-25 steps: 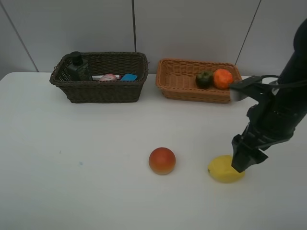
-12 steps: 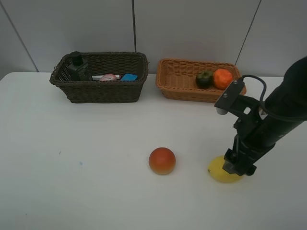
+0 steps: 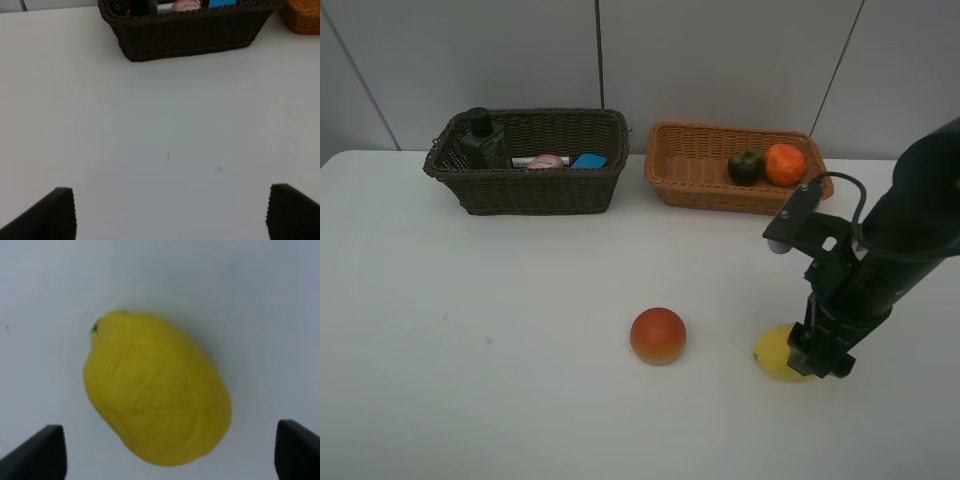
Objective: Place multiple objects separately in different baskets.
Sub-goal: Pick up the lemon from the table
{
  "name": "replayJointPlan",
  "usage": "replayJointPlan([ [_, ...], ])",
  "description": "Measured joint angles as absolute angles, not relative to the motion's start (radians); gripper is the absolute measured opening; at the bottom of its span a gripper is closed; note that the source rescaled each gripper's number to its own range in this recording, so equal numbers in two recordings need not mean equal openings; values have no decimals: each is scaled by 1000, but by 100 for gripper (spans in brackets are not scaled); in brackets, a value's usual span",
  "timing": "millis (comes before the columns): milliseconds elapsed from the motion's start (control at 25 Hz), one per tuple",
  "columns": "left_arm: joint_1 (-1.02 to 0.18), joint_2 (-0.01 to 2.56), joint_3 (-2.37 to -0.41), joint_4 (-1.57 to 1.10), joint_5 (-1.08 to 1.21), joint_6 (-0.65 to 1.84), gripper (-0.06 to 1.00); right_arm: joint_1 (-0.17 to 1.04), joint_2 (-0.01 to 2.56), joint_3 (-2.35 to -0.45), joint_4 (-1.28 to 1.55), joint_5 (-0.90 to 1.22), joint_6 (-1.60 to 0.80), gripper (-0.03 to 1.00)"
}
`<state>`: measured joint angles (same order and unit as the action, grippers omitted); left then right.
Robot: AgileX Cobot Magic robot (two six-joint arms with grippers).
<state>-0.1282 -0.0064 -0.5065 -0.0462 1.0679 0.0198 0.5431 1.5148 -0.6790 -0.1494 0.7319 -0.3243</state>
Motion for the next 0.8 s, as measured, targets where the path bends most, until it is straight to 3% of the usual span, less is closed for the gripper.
replayJointPlan([
  [800,-128,-6,-507,-46,1068,20,100,543,1757,-677,-169,574,-327,94],
])
